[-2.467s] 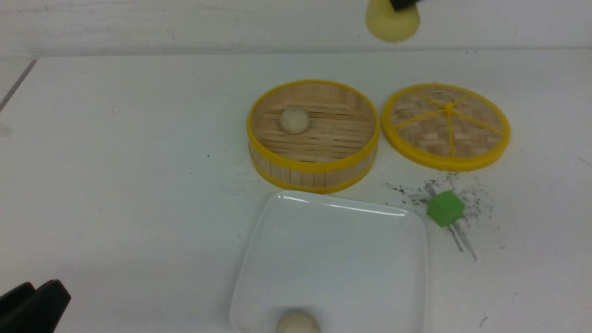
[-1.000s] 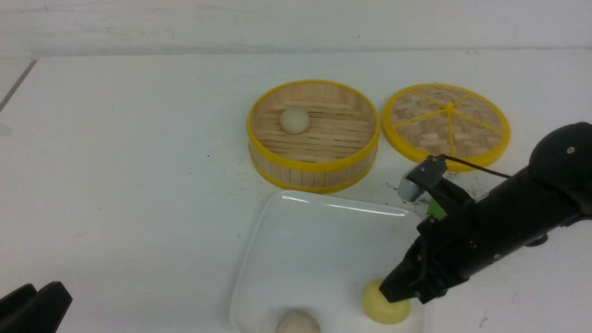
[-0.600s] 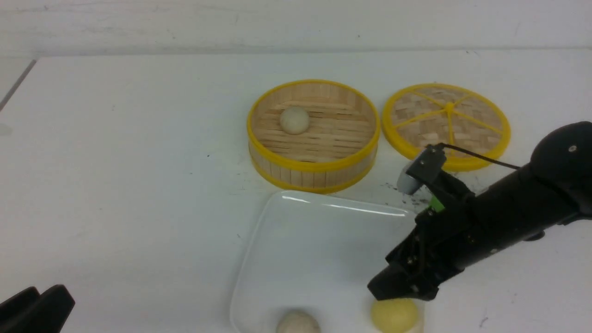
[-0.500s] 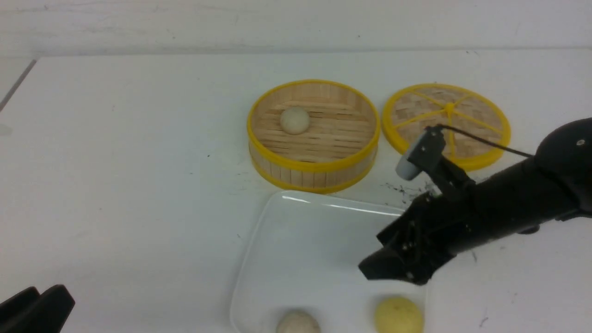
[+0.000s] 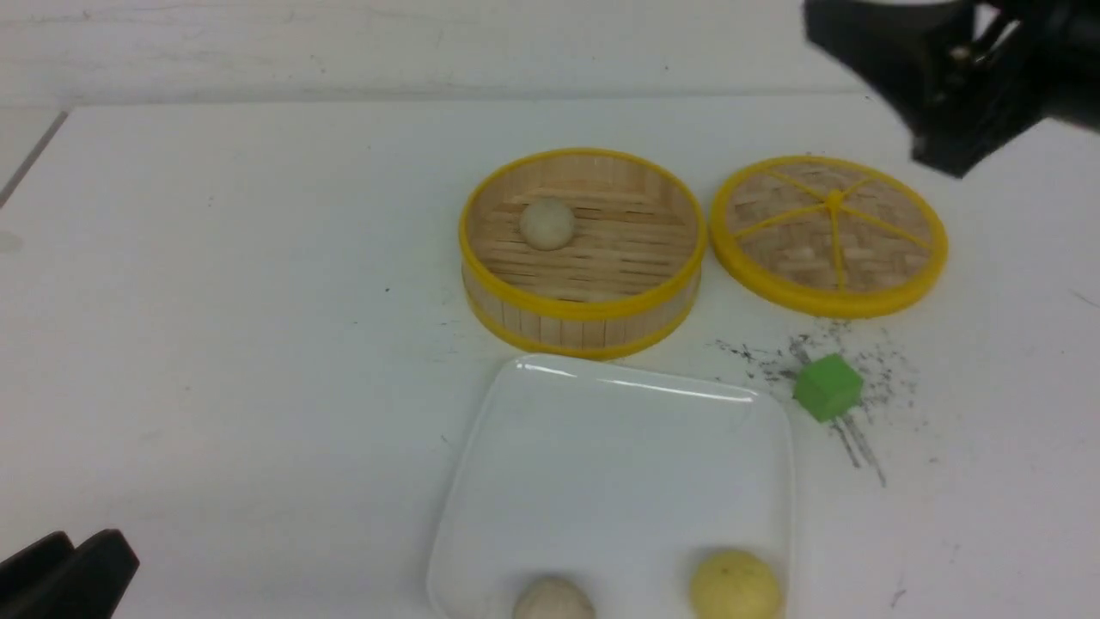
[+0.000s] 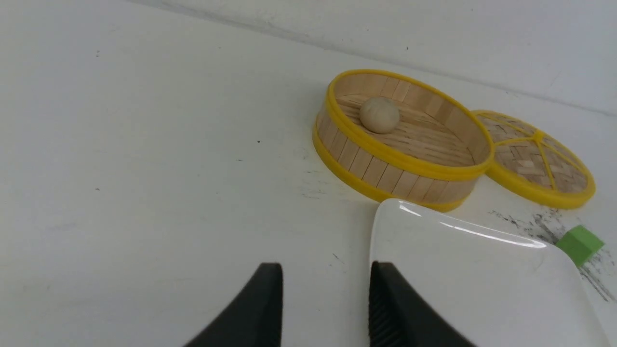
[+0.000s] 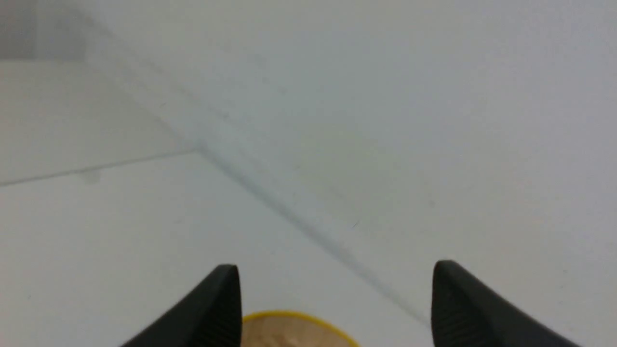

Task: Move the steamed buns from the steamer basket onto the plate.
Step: Use the left arm to grab the steamed stuffed bun that is closest to it

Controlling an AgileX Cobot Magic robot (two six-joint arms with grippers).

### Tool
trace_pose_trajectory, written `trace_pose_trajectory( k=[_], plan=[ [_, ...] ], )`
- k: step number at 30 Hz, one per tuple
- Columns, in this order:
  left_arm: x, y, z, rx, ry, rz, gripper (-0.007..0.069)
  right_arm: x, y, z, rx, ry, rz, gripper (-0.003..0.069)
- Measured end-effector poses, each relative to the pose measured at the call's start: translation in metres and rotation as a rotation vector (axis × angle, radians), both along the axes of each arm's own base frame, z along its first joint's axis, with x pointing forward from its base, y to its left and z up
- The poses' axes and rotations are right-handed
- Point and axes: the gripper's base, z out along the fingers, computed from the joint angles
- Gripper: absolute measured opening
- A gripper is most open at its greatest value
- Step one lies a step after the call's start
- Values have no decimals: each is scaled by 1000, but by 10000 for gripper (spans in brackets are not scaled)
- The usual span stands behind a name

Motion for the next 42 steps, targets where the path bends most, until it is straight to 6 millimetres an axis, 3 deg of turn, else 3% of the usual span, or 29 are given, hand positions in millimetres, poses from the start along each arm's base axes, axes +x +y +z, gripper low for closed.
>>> trace_pose_trajectory(
  k=[2, 5, 6, 10, 17, 24, 34, 42],
  plan=[
    [0, 0, 0, 0, 0, 0, 283, -13, -6, 3, 13, -24, -8, 512],
    [0, 0, 0, 0, 0, 0, 283, -51, -22, -2, 44, -69, -21, 495],
    [0, 0, 0, 0, 0, 0, 283, -53, -23, -3, 47, -70, -22, 492],
    [0, 0, 0, 1, -1, 0, 283, -103, -44, -39, 70, -99, -37, 446],
    [0, 1, 1, 0, -12, 6, 283, -137, -59, -89, 172, -63, -39, 420],
    [0, 1, 1, -1, -15, 8, 283, -145, -62, -106, 269, -6, -31, 420],
    [0, 1, 1, 0, -15, 8, 283, -138, -61, -146, 152, 57, -61, 420],
    [0, 1, 1, 18, -20, 4, 283, -134, -70, -148, 131, 56, -172, 420]
  ],
)
